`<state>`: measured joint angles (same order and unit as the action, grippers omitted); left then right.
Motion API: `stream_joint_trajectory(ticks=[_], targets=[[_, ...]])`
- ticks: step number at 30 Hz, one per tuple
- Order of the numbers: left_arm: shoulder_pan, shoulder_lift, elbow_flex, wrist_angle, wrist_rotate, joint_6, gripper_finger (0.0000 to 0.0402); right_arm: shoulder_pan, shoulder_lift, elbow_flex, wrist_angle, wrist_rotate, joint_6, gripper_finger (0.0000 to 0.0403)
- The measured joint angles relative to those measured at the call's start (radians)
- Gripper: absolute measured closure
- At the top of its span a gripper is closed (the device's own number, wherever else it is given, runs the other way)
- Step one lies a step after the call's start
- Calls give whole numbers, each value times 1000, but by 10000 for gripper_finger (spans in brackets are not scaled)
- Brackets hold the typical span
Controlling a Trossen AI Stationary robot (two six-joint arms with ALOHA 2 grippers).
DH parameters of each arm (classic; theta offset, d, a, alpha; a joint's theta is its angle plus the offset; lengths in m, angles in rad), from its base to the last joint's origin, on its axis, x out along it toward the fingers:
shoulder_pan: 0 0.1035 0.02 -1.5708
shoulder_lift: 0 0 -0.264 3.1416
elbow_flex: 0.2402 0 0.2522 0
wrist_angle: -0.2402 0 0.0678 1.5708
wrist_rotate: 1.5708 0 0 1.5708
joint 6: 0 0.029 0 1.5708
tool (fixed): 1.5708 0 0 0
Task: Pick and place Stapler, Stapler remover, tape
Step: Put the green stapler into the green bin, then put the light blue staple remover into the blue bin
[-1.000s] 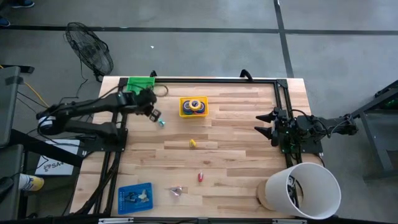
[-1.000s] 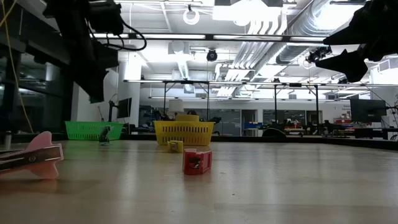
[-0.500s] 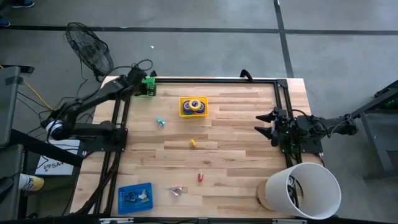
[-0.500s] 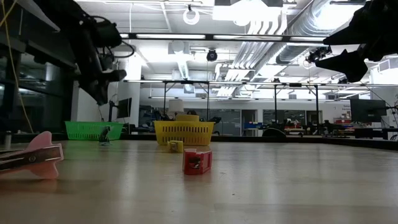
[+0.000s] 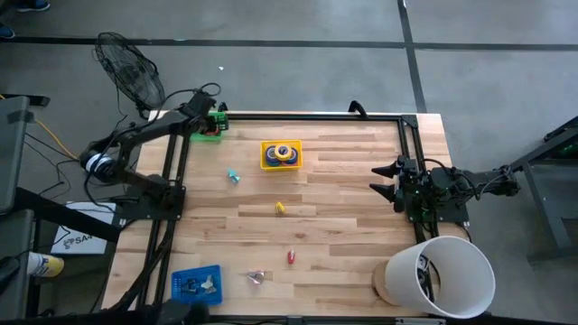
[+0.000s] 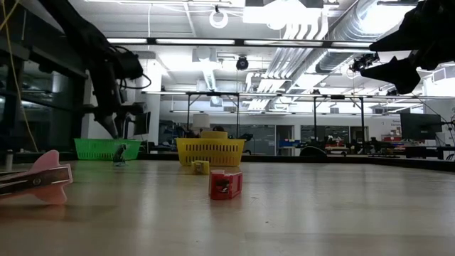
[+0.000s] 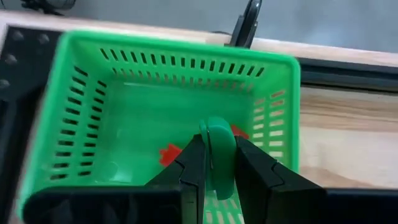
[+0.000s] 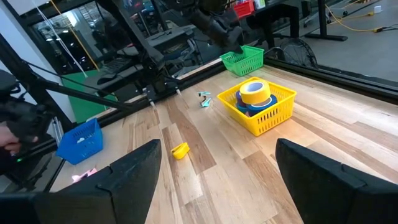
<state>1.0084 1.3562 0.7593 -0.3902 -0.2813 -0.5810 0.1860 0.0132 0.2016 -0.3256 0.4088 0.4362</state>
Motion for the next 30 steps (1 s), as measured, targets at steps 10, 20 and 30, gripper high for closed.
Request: stream_joint_trajectory(ticks=[10,20,30], targets=[[0,23,1,5,1,-57,273,0,0,0,0,0,0,96],[0,21,1,10,78,-65,220,0,0,0,0,0,0,96],[-2,-20,2,28,535,391,218,0,0,0,0,0,0,96]])
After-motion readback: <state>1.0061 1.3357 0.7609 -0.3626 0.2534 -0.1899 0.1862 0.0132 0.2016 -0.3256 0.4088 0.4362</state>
